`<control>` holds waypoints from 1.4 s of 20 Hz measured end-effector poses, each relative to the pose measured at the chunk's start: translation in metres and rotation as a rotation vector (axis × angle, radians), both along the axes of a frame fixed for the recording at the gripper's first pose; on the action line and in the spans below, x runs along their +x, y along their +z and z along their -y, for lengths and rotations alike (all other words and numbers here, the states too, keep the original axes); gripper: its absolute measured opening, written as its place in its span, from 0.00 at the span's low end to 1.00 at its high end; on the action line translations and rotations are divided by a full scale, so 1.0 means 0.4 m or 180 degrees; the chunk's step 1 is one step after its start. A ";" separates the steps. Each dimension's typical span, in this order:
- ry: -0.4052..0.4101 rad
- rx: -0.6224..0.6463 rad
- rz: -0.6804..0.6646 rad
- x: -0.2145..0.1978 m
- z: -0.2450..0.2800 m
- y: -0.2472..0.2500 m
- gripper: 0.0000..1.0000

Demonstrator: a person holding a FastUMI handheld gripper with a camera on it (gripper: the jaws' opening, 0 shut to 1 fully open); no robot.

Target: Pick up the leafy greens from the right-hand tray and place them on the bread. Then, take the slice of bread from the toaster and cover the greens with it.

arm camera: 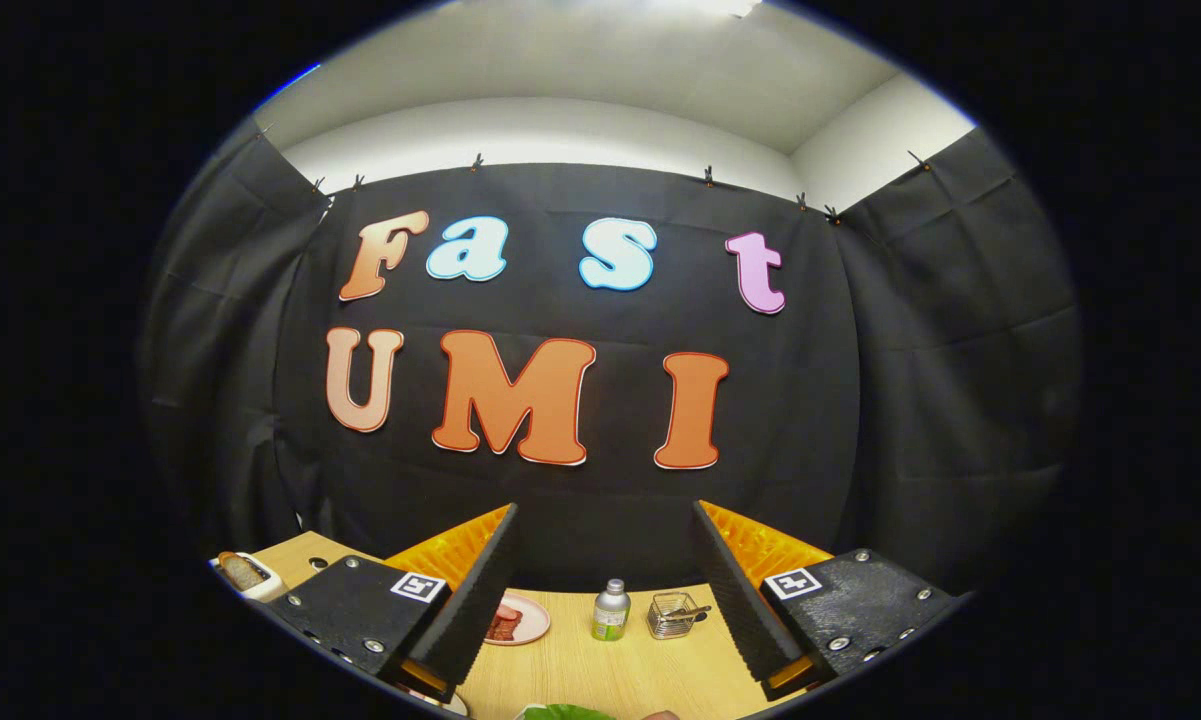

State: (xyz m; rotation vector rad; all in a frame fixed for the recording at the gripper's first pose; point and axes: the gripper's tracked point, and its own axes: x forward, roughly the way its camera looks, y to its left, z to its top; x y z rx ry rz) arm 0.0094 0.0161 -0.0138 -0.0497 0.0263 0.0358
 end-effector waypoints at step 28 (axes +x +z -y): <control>0.0279 -0.0241 -0.2678 -0.176 -0.032 -0.716 0.99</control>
